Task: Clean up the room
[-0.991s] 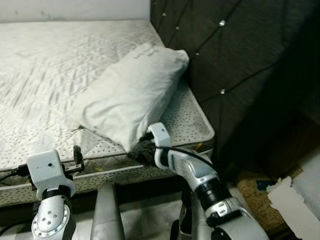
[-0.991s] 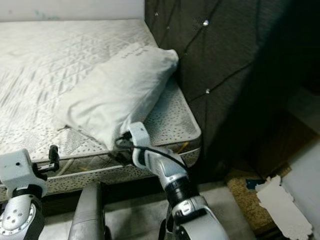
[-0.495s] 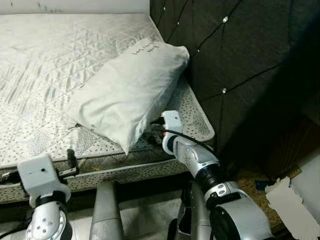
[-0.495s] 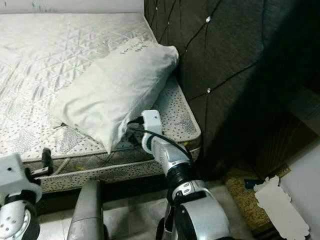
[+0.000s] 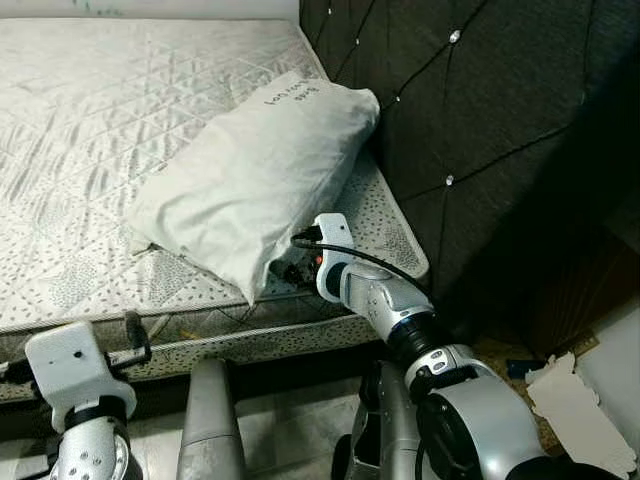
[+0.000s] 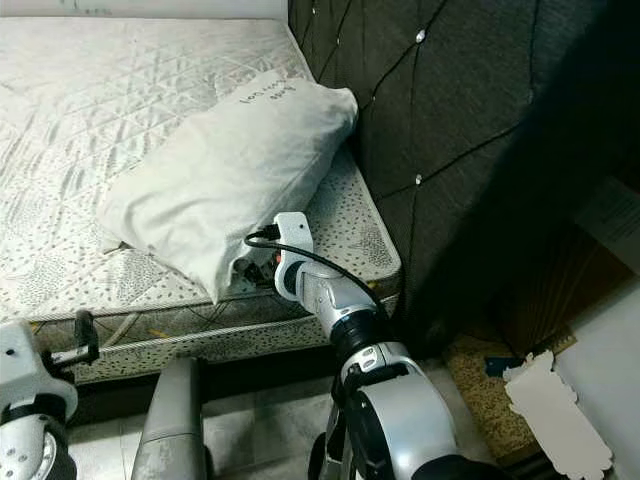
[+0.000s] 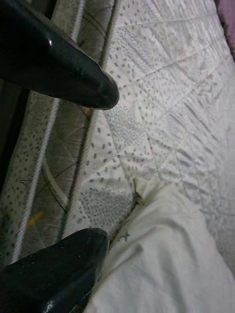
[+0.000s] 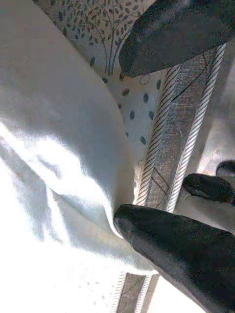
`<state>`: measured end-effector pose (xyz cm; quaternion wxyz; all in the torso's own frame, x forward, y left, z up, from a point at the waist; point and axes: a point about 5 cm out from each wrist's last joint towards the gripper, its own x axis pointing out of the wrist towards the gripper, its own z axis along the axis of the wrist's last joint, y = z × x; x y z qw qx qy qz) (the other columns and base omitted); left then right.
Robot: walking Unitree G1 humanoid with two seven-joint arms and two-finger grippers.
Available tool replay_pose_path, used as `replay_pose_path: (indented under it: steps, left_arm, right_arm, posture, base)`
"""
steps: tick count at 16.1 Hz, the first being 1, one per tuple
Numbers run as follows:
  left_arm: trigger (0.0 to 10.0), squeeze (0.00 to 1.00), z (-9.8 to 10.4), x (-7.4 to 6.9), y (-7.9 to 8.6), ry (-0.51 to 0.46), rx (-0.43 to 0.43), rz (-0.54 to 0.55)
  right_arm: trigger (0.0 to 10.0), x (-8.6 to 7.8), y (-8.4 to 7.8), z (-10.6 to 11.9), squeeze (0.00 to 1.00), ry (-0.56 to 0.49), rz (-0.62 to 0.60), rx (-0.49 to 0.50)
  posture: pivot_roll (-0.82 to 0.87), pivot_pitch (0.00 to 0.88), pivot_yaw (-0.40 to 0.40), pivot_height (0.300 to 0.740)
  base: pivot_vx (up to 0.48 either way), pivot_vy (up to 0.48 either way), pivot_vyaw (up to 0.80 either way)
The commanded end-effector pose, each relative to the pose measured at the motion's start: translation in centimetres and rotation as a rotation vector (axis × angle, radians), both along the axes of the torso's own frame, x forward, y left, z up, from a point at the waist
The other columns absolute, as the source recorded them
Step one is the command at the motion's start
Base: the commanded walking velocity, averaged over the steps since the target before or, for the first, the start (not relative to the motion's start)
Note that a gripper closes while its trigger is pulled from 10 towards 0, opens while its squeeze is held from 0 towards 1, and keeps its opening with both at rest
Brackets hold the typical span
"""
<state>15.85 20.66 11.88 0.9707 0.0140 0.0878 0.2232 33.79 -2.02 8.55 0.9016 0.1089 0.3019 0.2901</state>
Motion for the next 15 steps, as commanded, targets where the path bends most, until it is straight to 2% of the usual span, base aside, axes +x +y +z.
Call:
replay_pose_path:
  steps: [1, 3, 4, 7, 11, 15]
  left_arm:
    - [10.0, 0.00, -0.1, 0.3, -0.2, 0.009, 0.000, -0.013]
    - [10.0, 0.00, -0.1, 0.6, -0.4, 0.007, -0.002, -0.021]
    - [10.0, 0.00, -0.1, 0.7, -0.4, 0.005, -0.004, -0.027]
    - [10.0, 0.00, -0.1, 0.9, -0.4, 0.002, -0.004, -0.032]
    - [10.0, 0.00, -0.1, 1.1, -0.5, -0.001, -0.003, -0.036]
    - [10.0, 0.00, -0.1, 1.4, -0.6, -0.004, -0.004, -0.046]
  right_arm:
    - [10.0, 0.0, 3.5, 2.4, 0.00, -0.047, 0.038, 0.093]
    - [10.0, 0.1, 3.6, 2.6, 0.00, -0.102, 0.041, 0.081]
    - [10.0, -0.2, 4.0, 2.4, 0.00, -0.124, 0.060, 0.069]
    - [10.0, -0.6, 4.2, 2.0, 0.00, -0.107, 0.047, 0.076]
    - [10.0, -0.3, 3.8, 1.9, 0.00, -0.092, -0.003, 0.074]
    - [10.0, -0.3, 4.7, 2.7, 0.00, -0.081, -0.027, 0.094]
  posture:
    - [0.23, 0.043, -0.090, 0.532]
    - [0.22, 0.031, -0.083, 0.532]
    - [0.22, 0.026, -0.082, 0.532]
    - [0.22, 0.023, -0.082, 0.532]
    - [0.22, 0.019, -0.082, 0.532]
    - [0.21, 0.012, -0.079, 0.532]
  base:
    - [0.000, 0.000, 0.00]
    - [0.000, 0.000, 0.00]
    - [0.000, 0.000, 0.80]
    - [0.000, 0.000, 0.80]
    - [0.000, 0.000, 0.00]
    - [0.000, 0.000, 0.00]
